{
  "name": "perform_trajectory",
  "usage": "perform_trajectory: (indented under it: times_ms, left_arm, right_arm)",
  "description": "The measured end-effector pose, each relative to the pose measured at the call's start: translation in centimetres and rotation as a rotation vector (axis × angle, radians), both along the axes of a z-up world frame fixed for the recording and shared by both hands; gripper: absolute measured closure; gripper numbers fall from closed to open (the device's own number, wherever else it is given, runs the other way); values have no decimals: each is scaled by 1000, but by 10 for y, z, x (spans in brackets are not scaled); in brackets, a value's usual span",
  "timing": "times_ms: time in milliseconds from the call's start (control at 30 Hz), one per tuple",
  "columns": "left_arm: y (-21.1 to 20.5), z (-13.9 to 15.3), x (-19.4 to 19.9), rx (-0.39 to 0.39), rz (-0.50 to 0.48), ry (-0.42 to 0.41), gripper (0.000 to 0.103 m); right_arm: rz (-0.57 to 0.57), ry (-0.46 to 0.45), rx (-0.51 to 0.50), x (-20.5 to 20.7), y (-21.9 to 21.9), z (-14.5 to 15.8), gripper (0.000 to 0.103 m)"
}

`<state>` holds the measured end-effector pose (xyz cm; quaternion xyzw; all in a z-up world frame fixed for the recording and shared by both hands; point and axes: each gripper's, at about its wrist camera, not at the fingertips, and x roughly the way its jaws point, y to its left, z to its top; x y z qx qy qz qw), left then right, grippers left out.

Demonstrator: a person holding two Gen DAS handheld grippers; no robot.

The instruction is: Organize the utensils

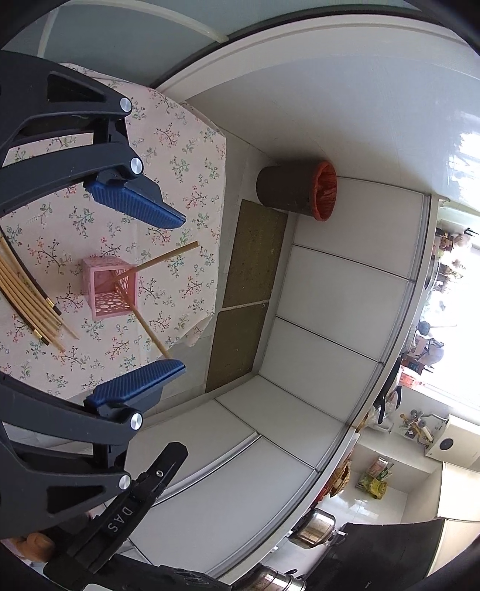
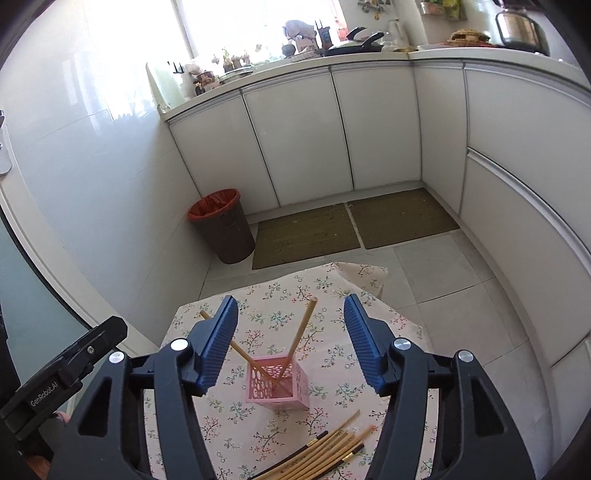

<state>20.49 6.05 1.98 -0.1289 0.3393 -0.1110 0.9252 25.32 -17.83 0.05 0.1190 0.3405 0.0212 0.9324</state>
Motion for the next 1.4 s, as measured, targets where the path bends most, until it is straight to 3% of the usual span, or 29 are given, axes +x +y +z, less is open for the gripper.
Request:
perform_trajectory:
  times_ms: [233, 400, 500, 600, 833, 1033, 1133, 1233, 1400]
  left_arm:
    - [-15, -8, -21, 27, -16, 12, 19]
    - [-21, -18, -30, 33, -23, 37, 16]
    - [-20, -24, -36, 39, -19, 41, 8]
    - [-23, -35, -37, 51, -40, 75, 8]
    - [-51, -98, -28, 141, -192, 291, 8]
    - [-86, -159, -21, 221, -317, 477, 8]
    - [-107, -183, -16, 285, -345, 528, 14]
    - [-132, -202, -11, 338, -389, 562, 41]
    - [-168, -215, 4, 434, -414, 529, 51]
  right_arm:
    - [-46, -10, 18, -34, -18, -8, 25]
    - [-87, -50, -42, -57, -22, -15, 14]
    - [-110, -77, -66, -71, -26, -20, 8]
    - [-126, -76, -78, -81, -33, -33, 7]
    - [-174, 24, -67, -111, -62, -92, 7]
    - [-228, 180, -16, -130, -95, -160, 7]
    - [-252, 263, 72, -131, -110, -188, 7]
    - [-280, 304, 99, -131, -121, -205, 7]
    - [-308, 322, 145, -134, -132, -214, 7]
